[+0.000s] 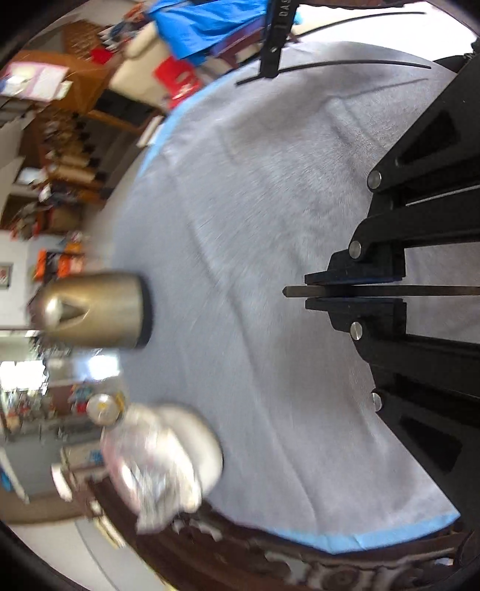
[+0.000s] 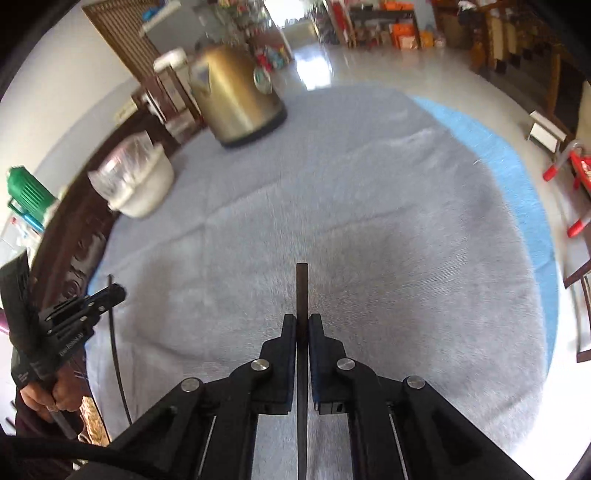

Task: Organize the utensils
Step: 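Carry the held chopstick upright toward the dark cup with the right gripper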

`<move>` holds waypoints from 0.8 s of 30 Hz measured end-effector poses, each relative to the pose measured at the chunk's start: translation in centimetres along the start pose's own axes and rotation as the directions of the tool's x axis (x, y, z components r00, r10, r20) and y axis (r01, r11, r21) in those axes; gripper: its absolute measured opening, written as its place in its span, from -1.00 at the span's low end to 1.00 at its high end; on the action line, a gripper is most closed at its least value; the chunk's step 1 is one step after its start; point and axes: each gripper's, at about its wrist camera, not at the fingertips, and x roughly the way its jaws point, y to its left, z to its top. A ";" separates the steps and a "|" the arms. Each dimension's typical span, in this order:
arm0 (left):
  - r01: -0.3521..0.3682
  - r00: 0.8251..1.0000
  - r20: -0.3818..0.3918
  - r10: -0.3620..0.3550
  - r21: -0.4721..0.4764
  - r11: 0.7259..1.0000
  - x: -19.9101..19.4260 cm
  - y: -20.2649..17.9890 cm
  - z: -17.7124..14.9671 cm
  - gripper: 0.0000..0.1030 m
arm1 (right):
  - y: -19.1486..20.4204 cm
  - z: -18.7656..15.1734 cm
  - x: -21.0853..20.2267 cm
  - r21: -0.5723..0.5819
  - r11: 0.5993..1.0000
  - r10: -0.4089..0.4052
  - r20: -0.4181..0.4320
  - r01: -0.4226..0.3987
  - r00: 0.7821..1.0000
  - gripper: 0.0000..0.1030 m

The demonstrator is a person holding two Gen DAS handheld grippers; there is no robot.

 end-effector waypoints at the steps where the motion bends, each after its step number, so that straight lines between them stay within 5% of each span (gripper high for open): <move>1: -0.013 1.000 0.022 0.013 -0.021 1.000 -1.2 0.7 -0.4 -0.89 | 0.3 -0.1 -0.9 0.001 1.000 0.001 0.023 -0.001 1.000 -0.87; 13: -0.060 0.974 0.205 0.098 -0.181 0.982 -12.0 4.7 -5.3 -0.89 | 0.0 -4.9 -11.5 -0.010 1.000 0.027 0.279 -0.025 0.960 -0.87; 24: -0.047 0.940 0.318 0.123 -0.238 0.970 -18.3 2.3 -9.3 -0.89 | 2.0 -9.1 -16.8 -0.043 0.997 0.082 0.463 -0.071 0.882 -0.87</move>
